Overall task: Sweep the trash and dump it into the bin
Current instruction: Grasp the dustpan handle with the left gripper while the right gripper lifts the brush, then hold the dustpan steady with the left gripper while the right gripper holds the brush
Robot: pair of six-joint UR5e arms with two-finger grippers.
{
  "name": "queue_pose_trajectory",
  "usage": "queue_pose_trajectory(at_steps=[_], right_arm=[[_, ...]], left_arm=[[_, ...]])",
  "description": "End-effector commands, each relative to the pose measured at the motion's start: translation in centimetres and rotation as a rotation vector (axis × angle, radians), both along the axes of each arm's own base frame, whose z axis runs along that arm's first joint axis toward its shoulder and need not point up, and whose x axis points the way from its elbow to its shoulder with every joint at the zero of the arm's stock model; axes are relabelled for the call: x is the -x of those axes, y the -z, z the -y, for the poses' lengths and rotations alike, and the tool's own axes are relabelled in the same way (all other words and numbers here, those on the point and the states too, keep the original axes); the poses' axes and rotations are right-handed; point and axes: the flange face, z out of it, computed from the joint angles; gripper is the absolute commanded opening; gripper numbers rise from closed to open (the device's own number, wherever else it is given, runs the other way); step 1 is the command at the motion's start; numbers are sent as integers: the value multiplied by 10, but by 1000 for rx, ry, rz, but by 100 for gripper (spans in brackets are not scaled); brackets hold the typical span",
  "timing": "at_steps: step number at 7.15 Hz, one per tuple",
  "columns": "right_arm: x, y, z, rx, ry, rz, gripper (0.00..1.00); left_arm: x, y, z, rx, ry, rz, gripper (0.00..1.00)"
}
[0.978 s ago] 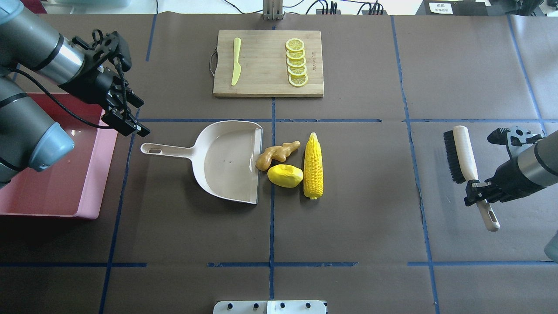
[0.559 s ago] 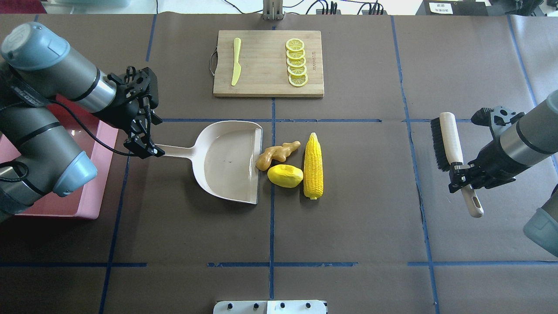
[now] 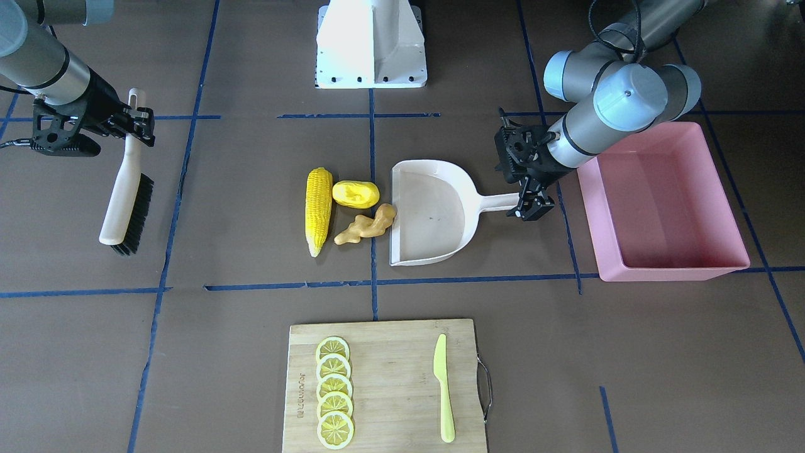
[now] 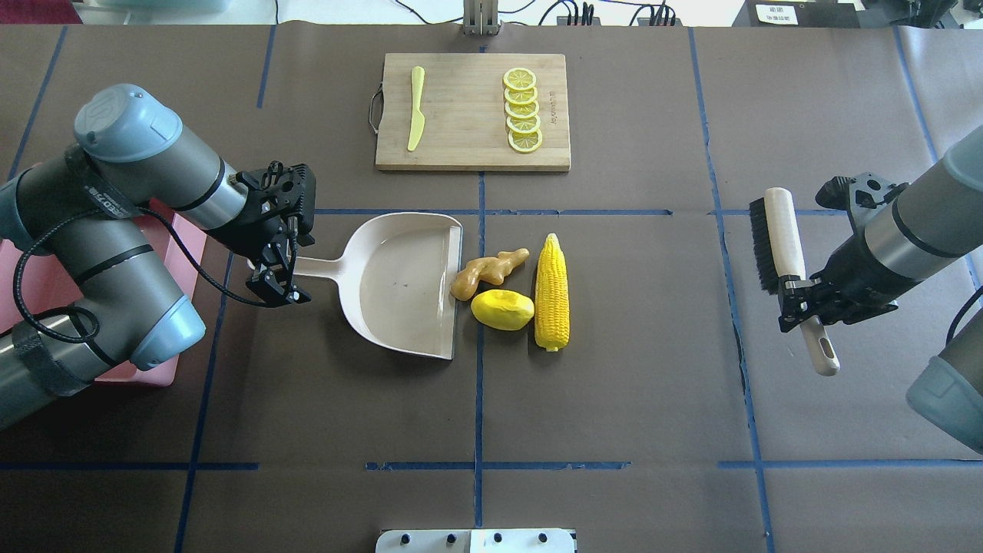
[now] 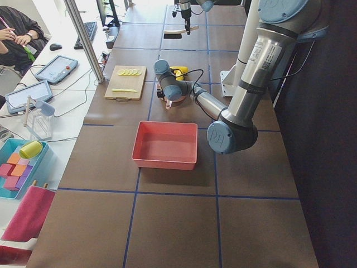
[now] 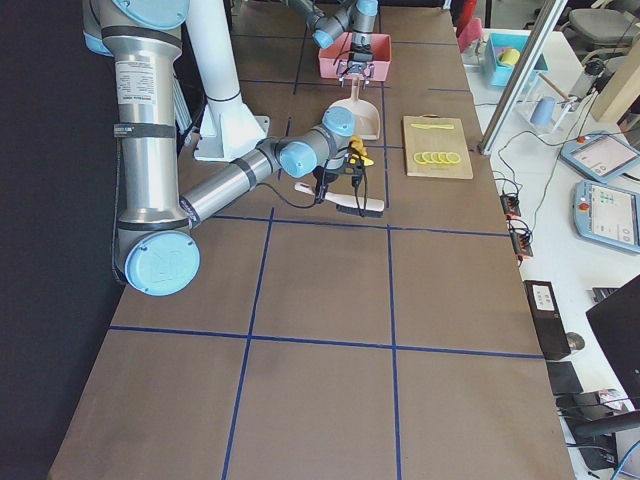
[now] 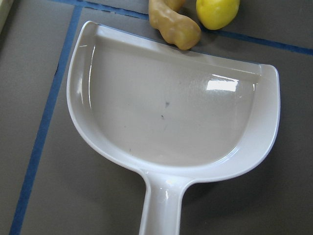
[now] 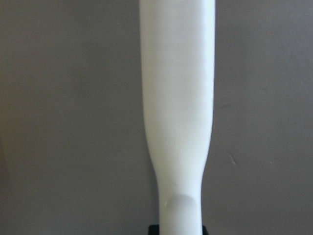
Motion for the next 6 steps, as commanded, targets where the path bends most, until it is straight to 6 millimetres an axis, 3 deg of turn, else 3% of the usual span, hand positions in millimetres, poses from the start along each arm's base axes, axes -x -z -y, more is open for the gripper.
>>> queue_pose_trajectory(at_steps=[1,3,6], right_arm=[[1,1,0,-1,1,2,0],[1,1,0,-1,3,2,0],[-2,1,2,-1,-5,2,0]], left_arm=[[-9,-8,0,-14,-19,11,100],[-14,-19,11,-66,27,39,100],[-15,-25,9,-57,26,46,98]])
